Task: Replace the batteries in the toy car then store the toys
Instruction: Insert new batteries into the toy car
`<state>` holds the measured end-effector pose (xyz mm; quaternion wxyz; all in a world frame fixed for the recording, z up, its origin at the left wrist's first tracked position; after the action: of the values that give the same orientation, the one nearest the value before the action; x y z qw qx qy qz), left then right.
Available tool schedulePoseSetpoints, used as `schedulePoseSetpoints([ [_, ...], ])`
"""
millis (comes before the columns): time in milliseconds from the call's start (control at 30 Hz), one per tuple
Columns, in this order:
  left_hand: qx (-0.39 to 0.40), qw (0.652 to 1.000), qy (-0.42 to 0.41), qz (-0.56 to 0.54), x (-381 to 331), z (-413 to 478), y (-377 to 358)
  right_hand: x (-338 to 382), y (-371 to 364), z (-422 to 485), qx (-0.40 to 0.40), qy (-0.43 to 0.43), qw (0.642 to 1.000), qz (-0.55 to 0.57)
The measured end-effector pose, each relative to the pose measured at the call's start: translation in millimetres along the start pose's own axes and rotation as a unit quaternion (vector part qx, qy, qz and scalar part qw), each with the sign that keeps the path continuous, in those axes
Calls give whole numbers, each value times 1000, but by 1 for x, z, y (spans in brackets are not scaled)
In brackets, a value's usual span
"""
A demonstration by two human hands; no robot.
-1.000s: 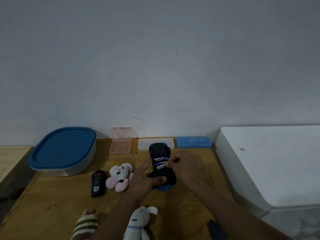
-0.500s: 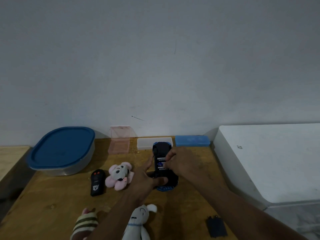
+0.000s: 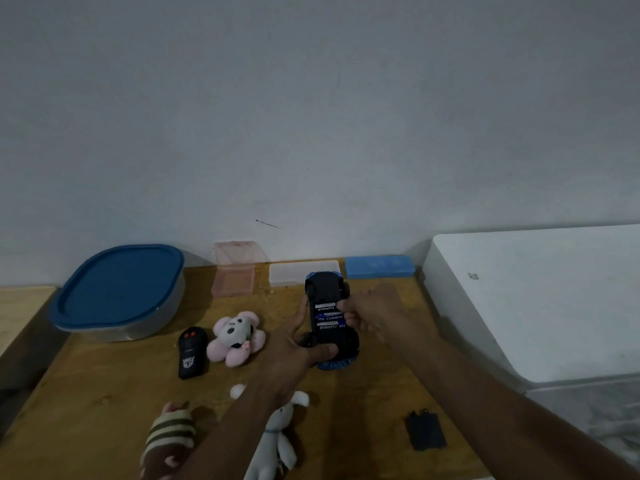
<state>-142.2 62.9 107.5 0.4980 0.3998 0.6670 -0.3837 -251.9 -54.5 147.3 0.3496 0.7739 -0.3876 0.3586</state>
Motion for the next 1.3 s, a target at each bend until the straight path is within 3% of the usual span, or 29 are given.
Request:
schedulePoseSetpoints([
  [333, 9, 998, 6, 68, 20, -11, -34, -42, 24, -4, 65, -66, 992, 80],
  [533, 22, 996, 37, 77, 40, -24, -63, -78, 43, -1, 62, -26, 997, -47],
  [633, -9, 997, 70, 35, 63, -35, -69, -95, 50, -2, 94, 14, 988, -121],
  [833, -21, 992, 127, 1, 98, -70, -78, -132, 78, -8, 68, 139, 909, -387],
  [1067, -2, 993, 116, 2, 96, -97, -94, -176, 102, -21, 60, 125, 872, -469],
  [1300, 7, 994, 107, 1, 110, -114, -101, -192, 94, -25, 52, 171, 853, -491],
])
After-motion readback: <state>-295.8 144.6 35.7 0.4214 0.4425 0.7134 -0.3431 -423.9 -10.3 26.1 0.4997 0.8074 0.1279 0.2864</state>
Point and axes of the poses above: each hand's wrist, its own z-axis towards the middle knuckle, its own y-axis out of the back of the hand, x = y × z, the point moved 9 cm from there along z, towards the middle knuckle, and after that the axes turned 1 degree about -y, right-handed, at the moved point
